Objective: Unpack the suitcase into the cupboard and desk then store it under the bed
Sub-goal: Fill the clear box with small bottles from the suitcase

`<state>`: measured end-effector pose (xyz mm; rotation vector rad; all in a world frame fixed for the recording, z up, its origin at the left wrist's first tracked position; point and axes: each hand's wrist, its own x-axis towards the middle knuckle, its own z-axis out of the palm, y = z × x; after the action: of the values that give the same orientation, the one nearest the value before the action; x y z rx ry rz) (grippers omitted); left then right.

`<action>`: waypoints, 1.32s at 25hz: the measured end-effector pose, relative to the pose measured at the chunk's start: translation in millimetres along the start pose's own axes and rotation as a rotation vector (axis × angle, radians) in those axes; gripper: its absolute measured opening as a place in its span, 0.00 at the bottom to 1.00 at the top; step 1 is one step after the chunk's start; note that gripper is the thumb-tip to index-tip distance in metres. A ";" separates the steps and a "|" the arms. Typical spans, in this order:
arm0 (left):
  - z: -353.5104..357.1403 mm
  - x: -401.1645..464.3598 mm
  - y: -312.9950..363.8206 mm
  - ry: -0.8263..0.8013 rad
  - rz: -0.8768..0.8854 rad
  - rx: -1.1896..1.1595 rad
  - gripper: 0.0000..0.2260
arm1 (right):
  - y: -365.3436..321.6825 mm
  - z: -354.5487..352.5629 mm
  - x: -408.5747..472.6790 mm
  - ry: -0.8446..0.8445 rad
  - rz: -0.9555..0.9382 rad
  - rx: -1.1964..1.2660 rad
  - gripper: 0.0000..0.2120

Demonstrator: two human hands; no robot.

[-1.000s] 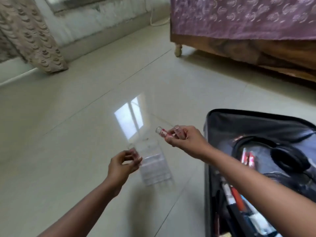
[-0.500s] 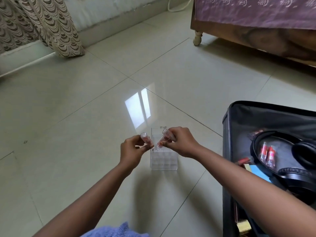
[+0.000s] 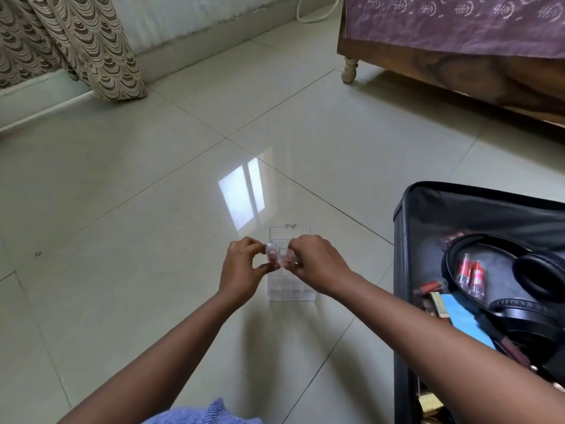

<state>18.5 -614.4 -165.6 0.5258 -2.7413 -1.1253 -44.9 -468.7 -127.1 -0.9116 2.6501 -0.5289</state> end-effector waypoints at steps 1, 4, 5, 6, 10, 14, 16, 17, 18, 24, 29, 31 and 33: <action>1.1 0.8 0.2 -0.008 0.005 0.014 0.12 | -1.2 0.7 -0.3 -0.005 0.004 -0.007 0.06; 3.0 0.6 -4.3 -0.001 -0.013 -0.009 0.12 | 0.8 -5.9 -2.4 0.007 0.070 0.284 0.20; 2.6 0.4 -5.9 0.003 -0.021 -0.027 0.15 | 2.7 -10.5 -1.3 0.007 0.122 0.414 0.22; 2.0 0.3 -6.7 0.007 -0.031 -0.059 0.19 | 6.5 -14.6 1.3 -0.003 0.185 0.518 0.21; -0.3 0.2 -4.8 0.025 -0.056 -0.187 0.21 | 32.2 -17.1 7.6 -0.027 0.307 0.757 0.08; 1.0 0.9 -1.2 0.021 -0.062 -0.205 0.13 | 37.7 -18.7 4.9 0.045 0.180 0.796 0.09; 0.4 0.9 -1.9 0.019 -0.065 -0.188 0.14 | 34.8 -19.0 5.0 0.044 0.146 0.780 0.12; -0.7 -0.1 -2.3 0.016 -0.050 -0.178 0.15 | 33.9 -17.5 5.2 0.031 0.138 0.764 0.12; -2.0 -1.3 -2.6 0.011 -0.017 -0.152 0.17 | 33.2 -16.2 5.4 0.018 0.136 0.739 0.12; 3.1 -2.5 2.3 0.033 0.203 0.073 0.14 | 38.9 -16.7 1.6 0.007 0.198 0.632 0.10; 7.3 -3.4 5.4 0.067 0.164 0.113 0.11 | 39.3 -12.3 -2.2 0.099 0.208 0.570 0.11; 6.7 -3.2 3.0 0.062 0.169 0.099 0.12 | 39.4 -12.3 -1.1 0.041 0.204 0.435 0.09; 5.9 -3.7 0.7 0.047 0.176 0.074 0.16 | 43.1 -11.1 -0.8 -0.058 0.198 0.217 0.11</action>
<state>20.3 -608.8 -169.3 0.3067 -2.7339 -0.9622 -71.3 -433.9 -135.5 -0.5847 2.5325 -0.7119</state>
